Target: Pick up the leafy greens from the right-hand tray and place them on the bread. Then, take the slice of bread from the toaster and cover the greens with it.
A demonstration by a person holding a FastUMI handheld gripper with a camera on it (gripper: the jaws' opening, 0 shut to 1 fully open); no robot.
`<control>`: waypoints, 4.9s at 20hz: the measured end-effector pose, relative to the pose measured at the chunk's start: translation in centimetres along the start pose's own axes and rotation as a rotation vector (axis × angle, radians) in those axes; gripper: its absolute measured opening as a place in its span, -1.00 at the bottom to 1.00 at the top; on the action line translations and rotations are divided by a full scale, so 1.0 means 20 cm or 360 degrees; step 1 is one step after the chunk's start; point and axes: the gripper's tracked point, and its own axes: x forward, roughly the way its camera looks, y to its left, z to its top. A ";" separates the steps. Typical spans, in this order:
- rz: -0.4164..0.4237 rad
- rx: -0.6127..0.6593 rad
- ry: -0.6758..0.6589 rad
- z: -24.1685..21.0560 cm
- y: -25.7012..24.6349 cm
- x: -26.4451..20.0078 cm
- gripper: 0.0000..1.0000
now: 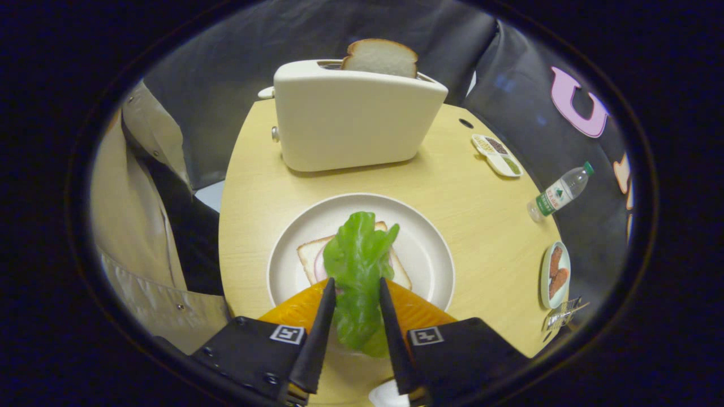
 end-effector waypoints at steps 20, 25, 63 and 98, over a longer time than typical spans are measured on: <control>-0.0161 0.0202 -0.0373 0.52 -0.14 -0.31 0.99; -0.0190 0.0265 -0.0481 0.81 -0.16 -0.41 0.99; -0.0190 0.1179 -0.0326 1.39 -0.15 0.07 -0.36; -0.0239 0.1917 -0.0630 0.51 -0.20 -0.35 -0.86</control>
